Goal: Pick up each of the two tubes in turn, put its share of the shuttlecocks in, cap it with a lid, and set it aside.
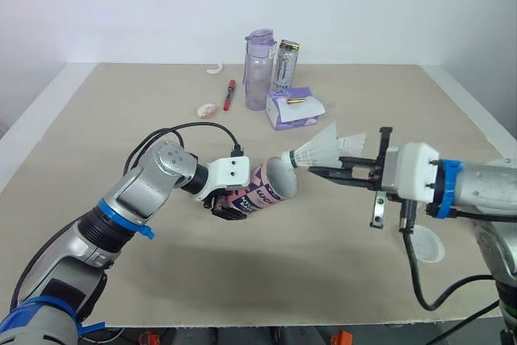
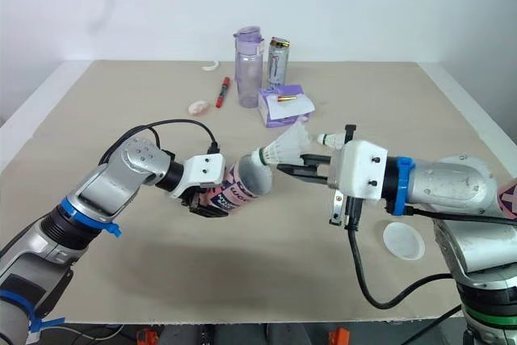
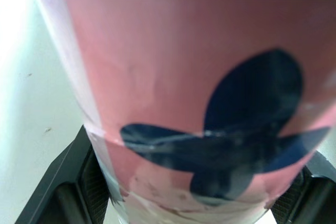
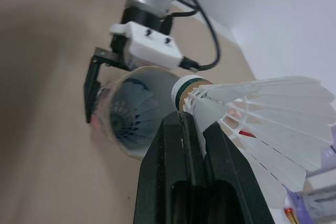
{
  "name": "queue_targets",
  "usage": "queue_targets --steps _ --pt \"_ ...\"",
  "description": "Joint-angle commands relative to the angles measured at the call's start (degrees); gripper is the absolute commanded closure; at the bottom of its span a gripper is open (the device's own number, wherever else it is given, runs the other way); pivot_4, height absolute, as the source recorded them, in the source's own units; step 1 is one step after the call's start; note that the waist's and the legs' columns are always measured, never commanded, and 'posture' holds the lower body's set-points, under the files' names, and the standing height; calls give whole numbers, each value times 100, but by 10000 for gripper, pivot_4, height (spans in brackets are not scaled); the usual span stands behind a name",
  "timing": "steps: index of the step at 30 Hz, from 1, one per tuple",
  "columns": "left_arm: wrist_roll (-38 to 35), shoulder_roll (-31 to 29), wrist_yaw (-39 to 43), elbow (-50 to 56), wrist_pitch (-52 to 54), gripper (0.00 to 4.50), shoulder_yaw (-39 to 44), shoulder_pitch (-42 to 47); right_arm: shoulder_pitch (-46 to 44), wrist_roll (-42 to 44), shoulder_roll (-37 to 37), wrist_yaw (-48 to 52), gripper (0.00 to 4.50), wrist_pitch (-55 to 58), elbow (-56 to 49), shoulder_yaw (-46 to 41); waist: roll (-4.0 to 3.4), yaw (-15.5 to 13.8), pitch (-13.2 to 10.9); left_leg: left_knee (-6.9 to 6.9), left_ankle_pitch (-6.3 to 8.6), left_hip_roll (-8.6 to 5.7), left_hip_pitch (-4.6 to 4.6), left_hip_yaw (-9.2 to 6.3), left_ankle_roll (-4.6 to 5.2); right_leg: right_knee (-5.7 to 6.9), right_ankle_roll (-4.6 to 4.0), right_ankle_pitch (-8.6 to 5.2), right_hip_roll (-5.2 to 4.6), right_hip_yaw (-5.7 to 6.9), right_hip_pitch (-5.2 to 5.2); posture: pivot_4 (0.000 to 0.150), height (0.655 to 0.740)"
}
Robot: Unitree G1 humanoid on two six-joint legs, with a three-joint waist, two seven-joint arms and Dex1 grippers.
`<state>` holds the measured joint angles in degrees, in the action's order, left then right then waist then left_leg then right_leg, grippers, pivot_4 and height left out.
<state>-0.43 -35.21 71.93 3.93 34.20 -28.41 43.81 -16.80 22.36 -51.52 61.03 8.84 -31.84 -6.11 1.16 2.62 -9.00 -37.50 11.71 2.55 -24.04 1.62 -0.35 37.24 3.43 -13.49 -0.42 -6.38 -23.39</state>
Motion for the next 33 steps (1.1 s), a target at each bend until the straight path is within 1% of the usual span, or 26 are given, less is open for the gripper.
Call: queue_targets --steps 1,3,4,5,6,7,8,10,11,12,13,15,17,19,21,22,25,33 --pt "184 -65 -114 -158 146 9962 -106 -53 -38 -324 -91 154 44228 -410 -43 235 0 1 0 0 0 0 0 0 0 0 0 0 0 0 0 1500 7400" --pt "185 -66 -123 -138 159 9962 -107 -68 -139 -427 -101 227 44228 -464 4 405 1 0 0 0 0 0 0 0 0 0 0 0 0 0 -1 1500 7400" --pt "184 -68 -128 -128 166 9962 -106 -75 -213 -469 -98 254 37154 -476 29 474 1 1 0 0 0 0 0 -1 0 0 0 0 0 1 -1 1500 7400" --pt "179 -68 -134 -118 178 9962 -100 -83 -321 -515 -115 297 31952 -486 67 538 1 2 0 0 0 0 0 0 0 0 0 0 0 1 -1 1500 7400" --pt "176 -68 -139 -112 188 9962 -95 -88 -391 -548 -129 323 31952 -500 95 578 1 1 -1 0 0 0 0 0 0 0 0 0 0 1 -1 1500 7400" --pt "179 -69 -145 -108 191 9962 -97 -95 -488 -557 -144 355 27238 -502 134 603 1 1 -1 0 0 0 0 0 0 0 0 0 0 1 -2 1500 7400" --pt "180 -74 -151 -89 200 9962 -96 -110 -565 -565 -152 374 24531 -503 151 618 1 1 -1 0 0 0 0 1 0 0 0 0 0 1 -3 1500 7400" --pt "181 -81 -160 -57 215 9962 -95 -132 -682 -524 -148 398 21111 -467 155 629 2 1 -1 0 0 1 -1 0 0 0 -1 0 0 2 -4 1500 7400" --pt "180 -81 -164 -48 220 9962 -95 -138 -721 -462 -125 386 14969 -411 150 618 2 0 -1 0 0 1 -1 0 0 0 -1 0 0 2 -4 1500 7400" --pt "183 -73 -171 -58 217 9962 -98 -136 -755 -254 -4 225 12902 -187 176 502 3 -2 -1 0 0 2 -2 0 0 0 -3 -1 0 3 -4 1500 7400" --pt "186 -66 -176 -69 214 9962 -100 -132 -767 -106 78 80 8384 16 244 377 3 -3 -1 1 0 1 -3 0 0 0 -4 -3 0 3 -4 1500 7400" --pt "189 -48 -187 -82 214 9962 -103 -121 -611 281 310 -542 773 860 762 -191 9 -6 -1 2 0 2 -5 -1 0 0 -5 -3 0 3 -2 1500 7400" --pt "184 -41 -194 -65 218 9962 -108 -122 -353 394 488 -988 773 1312 1345 -612 34 -31 4 1 0 1 -6 -3 0 0 -5 -3 -1 3 1 1500 7400" --pt "179 -43 -204 -46 223 9962 -115 -129 -295 465 674 -1304 773 1526 1645 -795 51 -34 3 -2 0 1 -6 -3 0 -2 -6 -3 -2 3 5 1500 7400" --pt "184 -46 -206 -34 221 9962 -127 -133 -368 605 896 -1533 773 1704 1988 -944 42 -21 7 -1 0 0 -6 5 0 -4 -6 -1 -8 0 2 1500 7400" --pt "182 -45 -204 -30 226 9962 -128 -134 -435 498 972 -1635 773 1642 2303 -957 26 -17 6 -1 0 0 -6 6 0 -4 -7 -1 -8 0 2 1500 7400" --pt "187 -46 -210 -21 234 9962 -127 -133 -763 312 1124 -1836 773 1543 3321 -958 21 1 5 0 -1 0 -4 2 1 -3 -4 3 -1 0 1 1500 7400" --pt "186 -66 -238 26 265 9962 -122 -148 -1393 -108 1218 -1498 773 824 5099 -622 20 0 5 3 -1 -3 -5 3 2 -4 0 1 1 -1 3 1500 7400"
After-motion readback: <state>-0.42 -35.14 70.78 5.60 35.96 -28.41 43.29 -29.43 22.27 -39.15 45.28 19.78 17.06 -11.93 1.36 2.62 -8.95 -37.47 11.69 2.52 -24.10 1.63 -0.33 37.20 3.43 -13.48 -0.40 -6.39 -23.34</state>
